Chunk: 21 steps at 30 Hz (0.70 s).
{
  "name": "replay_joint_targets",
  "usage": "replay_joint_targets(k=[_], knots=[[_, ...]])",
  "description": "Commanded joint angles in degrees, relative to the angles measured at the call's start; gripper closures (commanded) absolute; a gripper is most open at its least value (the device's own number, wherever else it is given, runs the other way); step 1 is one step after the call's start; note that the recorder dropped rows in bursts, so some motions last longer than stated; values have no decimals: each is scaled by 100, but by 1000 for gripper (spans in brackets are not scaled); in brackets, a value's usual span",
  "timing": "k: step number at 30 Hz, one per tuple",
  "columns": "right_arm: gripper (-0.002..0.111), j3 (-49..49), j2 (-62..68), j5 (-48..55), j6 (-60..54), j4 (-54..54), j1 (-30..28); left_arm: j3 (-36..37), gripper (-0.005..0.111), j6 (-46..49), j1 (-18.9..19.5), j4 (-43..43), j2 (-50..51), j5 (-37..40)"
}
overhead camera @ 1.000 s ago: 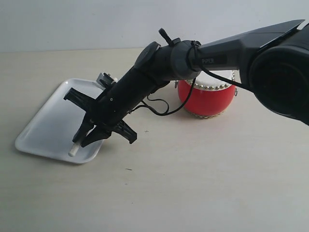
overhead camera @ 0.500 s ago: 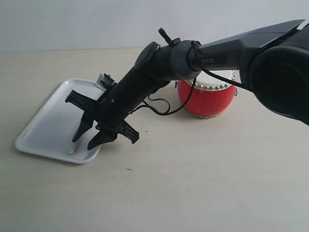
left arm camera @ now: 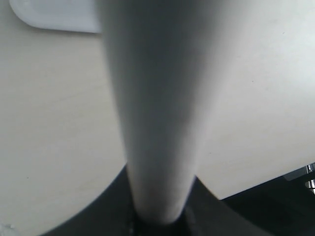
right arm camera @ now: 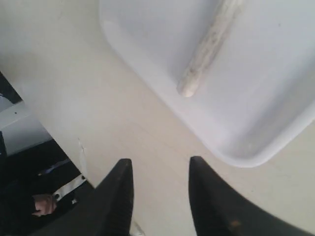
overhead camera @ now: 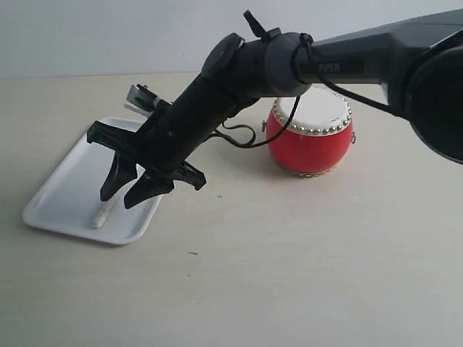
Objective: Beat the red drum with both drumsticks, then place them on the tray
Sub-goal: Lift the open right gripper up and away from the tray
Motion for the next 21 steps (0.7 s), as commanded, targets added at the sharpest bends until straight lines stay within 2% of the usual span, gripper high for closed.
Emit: replay_joint_targets(k=[1,4,5,10,15,21], knots=[[88,-35,-473,-235,-153,-618,-29,20,107,16,26,-80,-10,-35],[106,-35,-808,-410,-143,-1090,-29,20,107,16,26,-80,-10,-35],[108,-35,-927,-470,-112,-1292,-29,20,107,16,26,-80,-10,-35],[108,-35,-1405,-606,618,-2486,-29,20,107,16,26,-80,-10,-35],[108,90,-1837,-324,688,-3309,-29,20,107,16,26,-93,4,-81],[108,871,-2513,-467,858,-3906,-29,20,107,16,26,-389,160,-327]])
